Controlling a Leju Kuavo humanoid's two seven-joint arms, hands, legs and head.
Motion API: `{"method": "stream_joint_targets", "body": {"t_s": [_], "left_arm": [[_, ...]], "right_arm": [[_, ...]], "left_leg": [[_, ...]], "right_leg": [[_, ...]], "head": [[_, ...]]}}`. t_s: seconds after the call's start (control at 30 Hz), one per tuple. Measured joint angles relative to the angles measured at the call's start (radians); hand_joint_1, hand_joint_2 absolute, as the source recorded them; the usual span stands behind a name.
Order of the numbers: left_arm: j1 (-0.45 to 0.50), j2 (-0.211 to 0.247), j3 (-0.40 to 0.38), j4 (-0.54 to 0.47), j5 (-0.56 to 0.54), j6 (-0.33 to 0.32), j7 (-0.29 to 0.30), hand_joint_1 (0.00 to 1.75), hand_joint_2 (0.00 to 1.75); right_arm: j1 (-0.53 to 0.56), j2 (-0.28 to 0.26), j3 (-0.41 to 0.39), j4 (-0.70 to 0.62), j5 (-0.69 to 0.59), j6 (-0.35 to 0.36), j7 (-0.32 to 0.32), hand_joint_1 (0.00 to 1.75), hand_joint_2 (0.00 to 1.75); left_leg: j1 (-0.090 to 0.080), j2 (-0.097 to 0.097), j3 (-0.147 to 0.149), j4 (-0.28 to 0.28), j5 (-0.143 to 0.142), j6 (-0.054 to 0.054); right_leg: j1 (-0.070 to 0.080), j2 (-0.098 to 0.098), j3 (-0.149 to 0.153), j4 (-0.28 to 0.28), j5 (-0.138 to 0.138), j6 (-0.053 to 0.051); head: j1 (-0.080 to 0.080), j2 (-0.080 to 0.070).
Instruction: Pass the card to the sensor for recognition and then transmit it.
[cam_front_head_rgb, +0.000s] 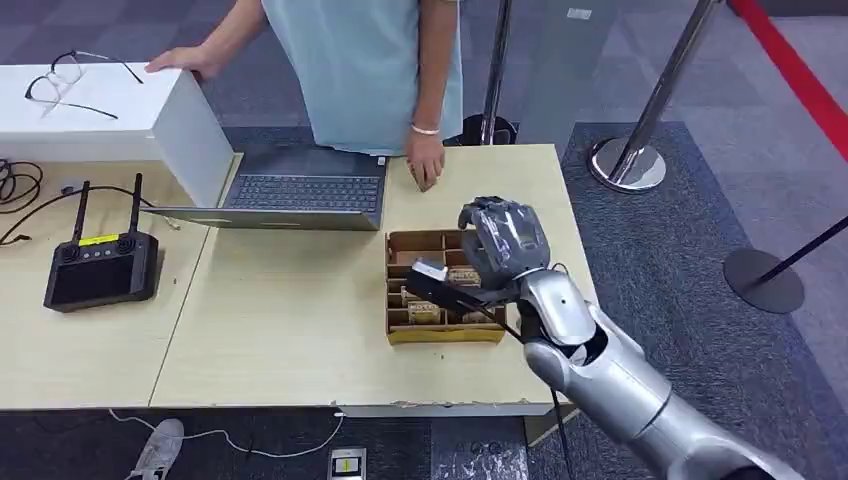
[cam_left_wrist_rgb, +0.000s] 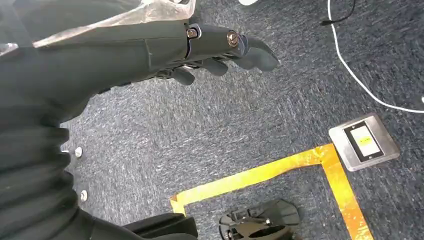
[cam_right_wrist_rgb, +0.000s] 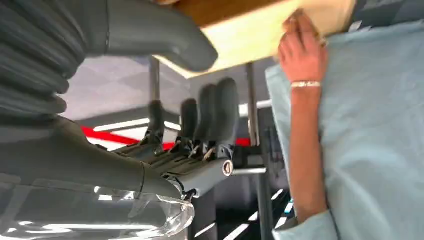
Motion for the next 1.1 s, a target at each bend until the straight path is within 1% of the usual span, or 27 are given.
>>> {"method": "stream_joint_targets", "body": {"t_s": [0.07, 0.1, 0.23, 0.3, 0.43, 0.53, 0.57, 0.6, 0.63, 0.67, 0.7, 0.77, 0.83, 0.9, 1.07, 1.1], "left_arm": [[0.0, 0.0, 0.0, 0.0, 0.001, 0.0, 0.0, 0.0, 1.75], [0.0, 0.0, 0.0, 0.0, 0.002, 0.0, -0.001, 0.0, 1.75], [0.0, 0.0, 0.0, 0.0, 0.003, 0.0, -0.001, 0.0, 1.75], [0.0, 0.0, 0.0, 0.0, 0.003, 0.0, -0.001, 0.0, 1.75], [0.0, 0.0, 0.0, 0.0, 0.002, 0.0, -0.001, 0.0, 1.75], [0.0, 0.0, 0.0, 0.0, 0.001, 0.0, 0.003, 0.0, 1.75], [0.0, 0.0, 0.0, 0.0, 0.0, 0.0, 0.003, 0.0, 1.75], [0.0, 0.0, 0.0, 0.0, 0.0, 0.0, 0.004, 0.0, 1.75], [0.0, 0.0, 0.0, 0.0, 0.0, 0.0, 0.004, 0.0, 1.75], [0.0, -0.001, 0.0, 0.0, -0.001, 0.0, 0.003, 0.0, 1.75], [0.0, -0.001, 0.0, 0.0, -0.002, 0.0, 0.003, 0.0, 1.75], [0.0, -0.002, 0.0, 0.0, -0.003, 0.0, 0.002, 0.0, 1.75], [0.0, -0.002, 0.0, 0.0, -0.005, 0.0, 0.002, 0.0, 1.75], [0.0, -0.003, 0.0, 0.0, -0.005, 0.0, 0.002, 0.0, 1.75], [0.0, -0.004, 0.0, 0.0, -0.006, 0.0, 0.002, 0.0, 1.75], [0.0, -0.004, 0.0, 0.0, -0.006, 0.0, 0.002, 0.0, 1.75]], "right_arm": [[0.009, 0.002, 0.006, -0.011, -0.007, 0.003, 0.0, 0.54, 1.75], [0.013, 0.004, 0.01, -0.016, -0.014, 0.006, 0.0, 0.51, 1.75], [0.027, 0.006, 0.02, -0.027, -0.031, 0.015, 0.0, 0.47, 1.75], [0.034, 0.006, 0.024, -0.028, -0.037, 0.015, 0.0, 0.4, 1.75], [0.049, 0.006, 0.025, -0.028, -0.052, 0.013, 0.0, 0.42, 1.75], [0.063, 0.006, 0.025, -0.023, -0.067, 0.01, 0.0, 0.45, 1.75], [0.067, 0.006, 0.025, -0.021, -0.078, 0.007, 0.0, 0.52, 1.75], [0.071, 0.006, 0.025, -0.018, -0.091, 0.002, -0.002, 0.66, 1.75], [0.075, 0.006, 0.025, -0.015, -0.102, -0.003, -0.003, 1.12, 1.75], [0.077, 0.006, 0.025, -0.008, -0.109, -0.006, -0.004, 1.15, 1.75], [0.078, 0.006, 0.025, -0.003, -0.114, -0.008, -0.005, 1.08, 1.75], [0.08, 0.005, 0.025, 0.011, -0.121, -0.013, -0.005, 1.05, 1.75], [0.083, 0.003, 0.024, 0.027, -0.122, -0.021, -0.005, 1.06, 1.75], [0.086, 0.003, 0.024, 0.043, -0.122, -0.026, -0.005, 1.01, 1.75], [0.092, -0.002, 0.024, 0.072, -0.123, -0.034, -0.005, 1.03, 1.75], [0.092, -0.002, 0.024, 0.076, -0.123, -0.035, -0.005, 0.99, 1.75]], "left_leg": [[0.0, 0.0, 0.0, 0.0, 0.0, 0.0], [0.0, 0.0, 0.0, 0.0, 0.0, 0.0], [0.0, 0.0, 0.0, 0.0, 0.0, 0.0], [0.0, 0.0, 0.0, 0.0, 0.0, 0.0], [0.0, 0.0, 0.0, 0.0, 0.0, 0.0], [0.0, 0.0, 0.0, 0.0, 0.0, 0.0], [0.0, 0.0, 0.0, 0.0, 0.0, 0.0], [0.0, 0.0, 0.0, 0.0, 0.0, 0.0], [0.0, 0.0, 0.0, 0.0, 0.0, 0.0], [0.0, 0.0, 0.0, 0.0, 0.0, 0.0], [0.0, 0.0, 0.0, 0.0, 0.0, 0.0], [0.0, 0.0, 0.0, 0.0, 0.0, 0.0], [0.0, 0.0, 0.0, 0.0, 0.0, 0.0], [0.0, 0.0, 0.0, 0.0, 0.0, 0.0], [0.0, 0.0, 0.0, 0.0, 0.0, 0.0], [0.0, 0.0, 0.0, 0.0, 0.0, 0.0]], "right_leg": [[0.0, 0.0, 0.0, 0.0, 0.0, 0.0], [0.0, 0.0, 0.0, 0.0, 0.0, 0.0], [0.0, 0.0, 0.0, 0.0, 0.0, 0.0], [0.0, 0.0, 0.0, 0.0, 0.0, 0.0], [0.0, 0.0, 0.0, 0.0, 0.0, 0.0], [0.0, 0.0, 0.0, 0.0, 0.0, 0.0], [0.0, 0.0, 0.0, 0.0, 0.0, 0.0], [0.0, 0.0, 0.0, 0.0, 0.0, 0.0], [0.0, 0.0, 0.0, 0.0, 0.0, 0.0], [0.0, 0.0, 0.0, 0.0, 0.0, 0.0], [0.0, 0.0, 0.0, 0.0, 0.0, 0.0], [0.0, 0.0, 0.0, 0.0, 0.0, 0.0], [0.0, 0.0, 0.0, 0.0, 0.0, 0.0], [0.0, 0.0, 0.0, 0.0, 0.0, 0.0], [0.0, 0.0, 0.0, 0.0, 0.0, 0.0], [0.0, 0.0, 0.0, 0.0, 0.0, 0.0]], "head": [[0.0, 0.0], [0.0, 0.0], [0.0, 0.0], [0.0, 0.0], [0.0, 0.0], [0.0, 0.0], [0.0, 0.0], [0.0, 0.0], [0.0, 0.0], [0.0, 0.0], [0.0, 0.0], [0.0, 0.0], [0.0, 0.0], [0.0, 0.0], [0.0, 0.0], [0.0, 0.0]]}}
